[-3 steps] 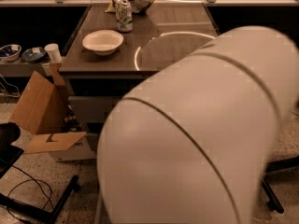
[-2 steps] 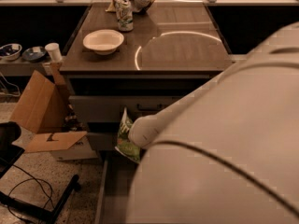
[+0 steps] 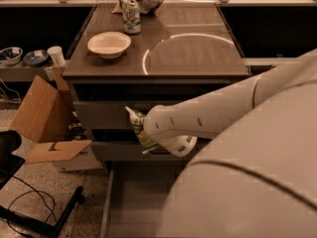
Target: Pick green jalapeno chip bag from bottom drawer and place on counter
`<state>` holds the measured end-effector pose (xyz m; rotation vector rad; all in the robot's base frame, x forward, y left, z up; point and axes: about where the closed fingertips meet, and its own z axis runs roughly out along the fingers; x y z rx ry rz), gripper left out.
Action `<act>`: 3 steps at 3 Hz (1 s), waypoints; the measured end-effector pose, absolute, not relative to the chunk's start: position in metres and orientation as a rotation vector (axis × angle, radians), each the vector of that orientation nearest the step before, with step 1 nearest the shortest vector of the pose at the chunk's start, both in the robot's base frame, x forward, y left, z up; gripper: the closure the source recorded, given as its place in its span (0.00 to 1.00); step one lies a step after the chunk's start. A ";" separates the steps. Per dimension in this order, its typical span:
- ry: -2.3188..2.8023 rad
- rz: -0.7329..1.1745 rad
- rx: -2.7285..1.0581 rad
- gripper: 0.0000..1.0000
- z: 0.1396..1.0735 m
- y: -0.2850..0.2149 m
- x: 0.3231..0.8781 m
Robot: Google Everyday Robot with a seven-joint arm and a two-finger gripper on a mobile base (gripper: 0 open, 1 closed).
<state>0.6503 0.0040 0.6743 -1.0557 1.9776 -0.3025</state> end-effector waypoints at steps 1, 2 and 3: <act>1.977 -0.302 -1.056 1.00 0.674 0.004 0.650; 1.890 -0.235 -1.141 1.00 0.695 0.019 0.640; 1.747 -0.174 -1.224 1.00 0.733 0.045 0.619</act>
Offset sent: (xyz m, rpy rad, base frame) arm -0.0508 0.0555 0.0933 0.0540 -0.0341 0.2595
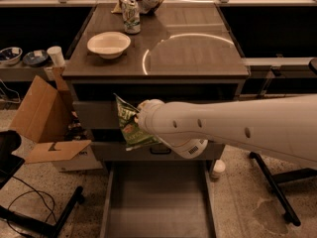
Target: Pick green jalapeno chip bag from bottom drawer and place on counter
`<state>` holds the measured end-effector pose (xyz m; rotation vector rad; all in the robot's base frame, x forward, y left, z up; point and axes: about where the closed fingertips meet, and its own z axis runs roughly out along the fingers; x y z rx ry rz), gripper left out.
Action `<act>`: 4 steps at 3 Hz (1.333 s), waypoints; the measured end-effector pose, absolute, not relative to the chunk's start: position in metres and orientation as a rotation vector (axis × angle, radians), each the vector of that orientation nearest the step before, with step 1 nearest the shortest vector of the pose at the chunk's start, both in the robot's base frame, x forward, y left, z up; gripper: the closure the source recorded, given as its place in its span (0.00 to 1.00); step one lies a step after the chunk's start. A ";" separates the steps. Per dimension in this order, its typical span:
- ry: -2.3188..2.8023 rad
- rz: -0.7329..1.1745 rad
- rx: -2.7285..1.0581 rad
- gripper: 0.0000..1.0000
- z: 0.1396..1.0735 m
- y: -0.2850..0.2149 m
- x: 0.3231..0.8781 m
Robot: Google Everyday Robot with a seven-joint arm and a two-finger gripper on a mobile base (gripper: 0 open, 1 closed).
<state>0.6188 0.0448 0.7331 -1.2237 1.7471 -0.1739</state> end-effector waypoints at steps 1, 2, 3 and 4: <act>1.695 -0.303 -1.169 1.00 0.781 0.013 0.609; 1.664 -0.438 -1.047 1.00 0.854 -0.017 0.606; 1.645 -0.493 -0.953 1.00 0.931 -0.022 0.601; 1.694 -0.517 -0.855 1.00 0.989 -0.034 0.613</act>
Offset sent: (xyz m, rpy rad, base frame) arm -0.0761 -0.0350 0.2500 -0.1389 -0.2577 -0.2054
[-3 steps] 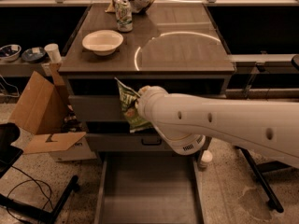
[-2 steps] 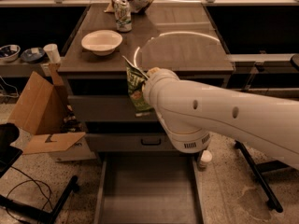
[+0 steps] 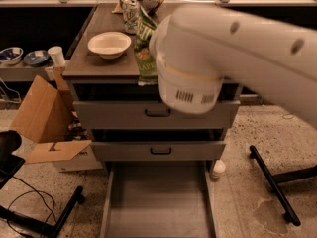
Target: Pick green jalapeno chip bag from bottom drawer and place on counter
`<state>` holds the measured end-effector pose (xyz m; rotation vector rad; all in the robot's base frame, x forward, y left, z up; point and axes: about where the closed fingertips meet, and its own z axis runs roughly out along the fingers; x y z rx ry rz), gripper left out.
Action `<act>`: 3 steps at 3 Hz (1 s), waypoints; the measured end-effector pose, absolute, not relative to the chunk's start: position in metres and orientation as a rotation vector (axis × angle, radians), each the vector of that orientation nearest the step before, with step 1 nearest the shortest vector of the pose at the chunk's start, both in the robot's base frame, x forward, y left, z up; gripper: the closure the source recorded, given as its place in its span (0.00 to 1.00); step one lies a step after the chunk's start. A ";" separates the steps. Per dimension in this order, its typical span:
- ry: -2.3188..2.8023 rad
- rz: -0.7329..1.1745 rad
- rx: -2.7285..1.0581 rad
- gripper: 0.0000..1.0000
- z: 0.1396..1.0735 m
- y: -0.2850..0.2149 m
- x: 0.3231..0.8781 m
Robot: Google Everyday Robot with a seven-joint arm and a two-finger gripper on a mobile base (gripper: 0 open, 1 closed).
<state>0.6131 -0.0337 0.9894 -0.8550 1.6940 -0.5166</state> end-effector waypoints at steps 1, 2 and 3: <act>1.843 -0.623 -0.684 1.00 1.019 -0.084 0.672; 1.856 -0.734 -0.525 1.00 1.048 -0.124 0.725; 1.865 -0.775 -0.435 1.00 1.049 -0.154 0.772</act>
Offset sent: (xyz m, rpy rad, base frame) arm 0.1712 -0.1362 0.1077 0.0573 -0.0985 -0.5456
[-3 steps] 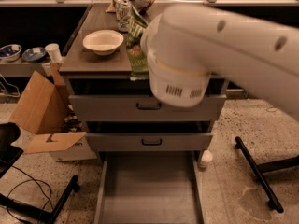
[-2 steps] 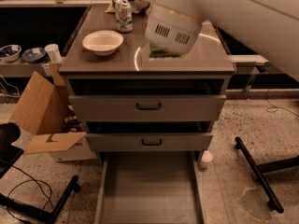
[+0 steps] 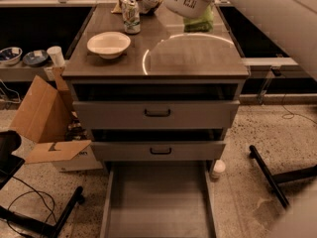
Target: Pick green jalapeno chip bag from bottom drawer and place on counter
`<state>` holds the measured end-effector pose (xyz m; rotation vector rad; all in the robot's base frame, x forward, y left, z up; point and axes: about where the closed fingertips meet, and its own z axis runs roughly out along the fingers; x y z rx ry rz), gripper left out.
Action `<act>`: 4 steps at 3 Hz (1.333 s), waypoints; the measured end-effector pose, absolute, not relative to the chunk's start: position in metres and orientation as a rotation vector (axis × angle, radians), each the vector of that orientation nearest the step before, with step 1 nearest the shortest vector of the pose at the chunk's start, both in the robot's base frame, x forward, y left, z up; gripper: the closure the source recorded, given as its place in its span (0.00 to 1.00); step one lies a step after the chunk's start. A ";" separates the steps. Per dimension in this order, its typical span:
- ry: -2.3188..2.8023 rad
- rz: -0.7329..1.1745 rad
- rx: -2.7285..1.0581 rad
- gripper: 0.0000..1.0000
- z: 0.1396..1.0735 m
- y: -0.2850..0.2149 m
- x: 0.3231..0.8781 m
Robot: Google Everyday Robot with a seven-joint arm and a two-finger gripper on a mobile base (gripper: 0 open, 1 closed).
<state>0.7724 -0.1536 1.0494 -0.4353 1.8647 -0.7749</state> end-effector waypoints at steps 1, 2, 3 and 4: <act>1.859 -0.774 -0.440 0.82 1.047 -0.149 0.785; 1.859 -0.774 -0.439 0.59 1.048 -0.150 0.784; 1.859 -0.774 -0.439 0.35 1.048 -0.150 0.784; 1.859 -0.774 -0.439 0.13 1.048 -0.150 0.784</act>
Offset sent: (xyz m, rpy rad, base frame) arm 0.0143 0.0047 -0.0034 -0.0031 -0.0031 0.0061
